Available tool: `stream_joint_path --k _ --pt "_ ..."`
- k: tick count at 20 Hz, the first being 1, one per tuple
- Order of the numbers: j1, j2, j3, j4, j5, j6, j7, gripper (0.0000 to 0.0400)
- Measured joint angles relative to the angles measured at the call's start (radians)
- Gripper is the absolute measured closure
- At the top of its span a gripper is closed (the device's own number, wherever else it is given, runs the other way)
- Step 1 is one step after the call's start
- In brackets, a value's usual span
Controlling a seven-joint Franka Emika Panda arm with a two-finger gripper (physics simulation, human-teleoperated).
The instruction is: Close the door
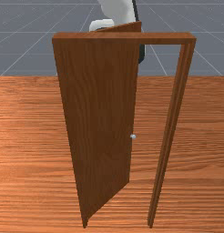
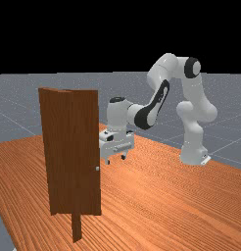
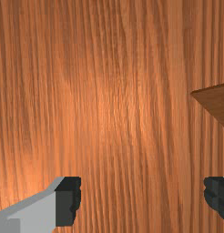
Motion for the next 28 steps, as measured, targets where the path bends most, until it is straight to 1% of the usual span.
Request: stream_joint_path --k 1,2,3,4,5,6,7,8,9,10,12,15,16,17,18,19,20,21,22,23,24,25,26,27,28 --pt "-0.012 0.004 -0.002 0.005 0.005 -0.001 -0.034 0.0157" --pt "-0.032 0.008 -0.008 0.012 0.009 -0.002 -0.066 0.0252" --pt "-0.06 0.017 -0.015 0.026 0.017 -0.005 -0.115 0.031" --pt "-0.094 0.03 -0.024 0.047 0.025 -0.011 -0.165 0.0346" --pt "-0.13 0.047 -0.033 0.073 0.033 -0.019 -0.215 0.0367" --pt "-0.159 0.057 -0.04 0.088 0.042 -0.025 -0.244 0.0223" --pt "-0.18 0.067 -0.046 0.104 0.046 -0.031 -0.268 0.0135" --pt "-0.195 0.074 -0.05 0.116 0.05 -0.035 -0.284 0.0082" --pt "-0.207 0.081 -0.054 0.126 0.05 -0.038 -0.296 0.005" --pt "-0.22 0.089 -0.055 0.139 0.057 -0.044 -0.314 0.003" --pt "-0.235 0.102 -0.063 0.161 0.056 -0.05 -0.325 0.0011" --pt "-0.282 0.138 -0.064 0.22 0.065 -0.07 -0.411 0.0002" --pt "-0.303 0.213 -0.048 0.351 0.057 -0.123 -0.487 0.0001" --pt "-0.305 0.297 -0.043 0.498 0.057 -0.183 -0.488 0.0" --pt "-0.312 0.444 -0.025 0.764 0.049 -0.296 -0.559 0.0" --pt "-0.292 0.466 -0.052 0.791 0.071 -0.312 -0.379 0.0" --pt "-0.291 0.467 -0.052 0.79 0.071 -0.313 -0.379 0.0" --pt "-0.323 0.489 -0.013 0.831 0.05 -0.323 -0.59 0.0" --pt "-0.348 0.534 -0.004 0.913 0.048 -0.358 -0.666 0.0" --pt "-0.372 0.596 -0.006 1.027 0.053 -0.407 -0.69 0.0" --pt "-0.37 0.609 -0.044 1.044 0.075 -0.42 -0.493 0.0" --pt "-0.411 0.663 0.018 1.146 0.038 -0.458 -0.887 0.0" --pt "-0.408 0.635 0.013 1.092 0.039 -0.433 -0.847 0.0" --pt "-0.433 0.687 0.045 1.189 0.02 -0.479 -1.078 0.0" --pt "-0.443 0.724 0.046 1.255 0.021 -0.508 -1.118 0.0"
